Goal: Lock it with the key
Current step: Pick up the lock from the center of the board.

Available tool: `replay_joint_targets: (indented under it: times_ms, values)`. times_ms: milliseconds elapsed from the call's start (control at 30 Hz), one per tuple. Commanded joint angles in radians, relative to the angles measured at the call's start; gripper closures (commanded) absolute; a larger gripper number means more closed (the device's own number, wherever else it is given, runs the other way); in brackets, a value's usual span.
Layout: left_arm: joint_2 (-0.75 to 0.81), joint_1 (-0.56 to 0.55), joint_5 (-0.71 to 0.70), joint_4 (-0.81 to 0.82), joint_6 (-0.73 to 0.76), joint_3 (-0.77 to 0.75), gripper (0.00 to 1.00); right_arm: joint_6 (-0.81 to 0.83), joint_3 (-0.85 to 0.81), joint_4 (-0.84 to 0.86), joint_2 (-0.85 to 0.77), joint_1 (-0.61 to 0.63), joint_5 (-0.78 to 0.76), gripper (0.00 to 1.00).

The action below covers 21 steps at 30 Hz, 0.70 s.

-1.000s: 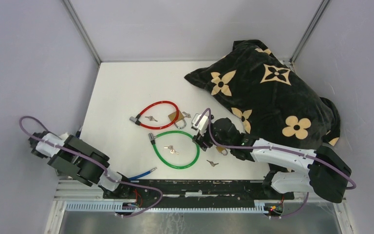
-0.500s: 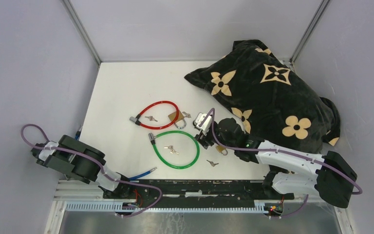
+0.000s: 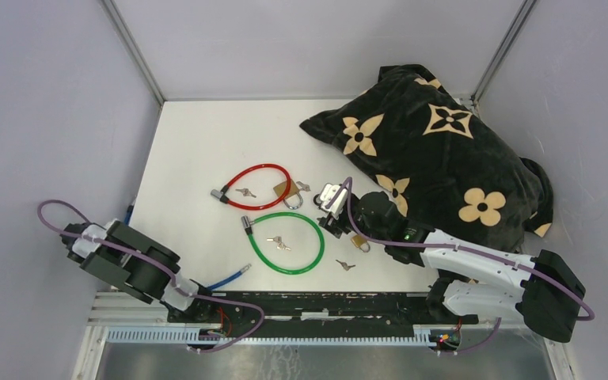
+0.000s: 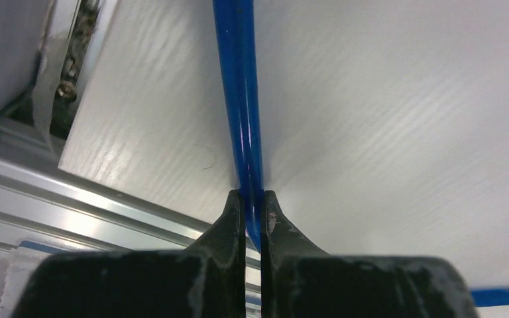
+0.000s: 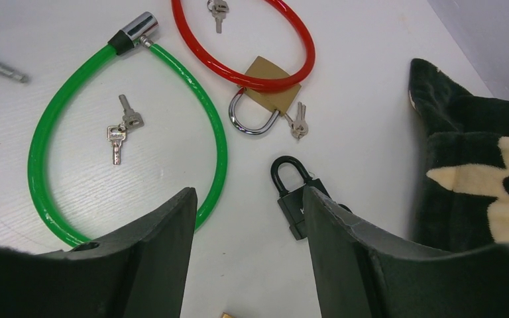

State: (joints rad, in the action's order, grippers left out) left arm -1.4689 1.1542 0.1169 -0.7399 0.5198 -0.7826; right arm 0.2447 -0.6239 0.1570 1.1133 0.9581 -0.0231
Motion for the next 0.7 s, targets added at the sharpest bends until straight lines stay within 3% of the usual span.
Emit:
replay_joint_targets:
  times_ms: [0,200,367,667]
  values:
    - [0.15,-0.103,0.147,-0.071,0.052,-0.083,0.98,0.019,-0.043,0.028,-0.014,0.001,0.016,0.35]
    - [0.36,-0.302,0.154,-0.128,0.169,-0.226,0.98,0.025,-0.075,0.055,-0.013,-0.009,0.092,0.34]
    - [0.356,-0.395,0.218,-0.213,0.245,-0.375,0.98,0.022,-0.109,0.082,-0.007,-0.045,0.198,0.34]
    - [0.373,-0.844,0.158,-0.288,0.3,-0.534,0.98,-0.015,-0.217,0.123,0.026,-0.221,0.495,0.32]
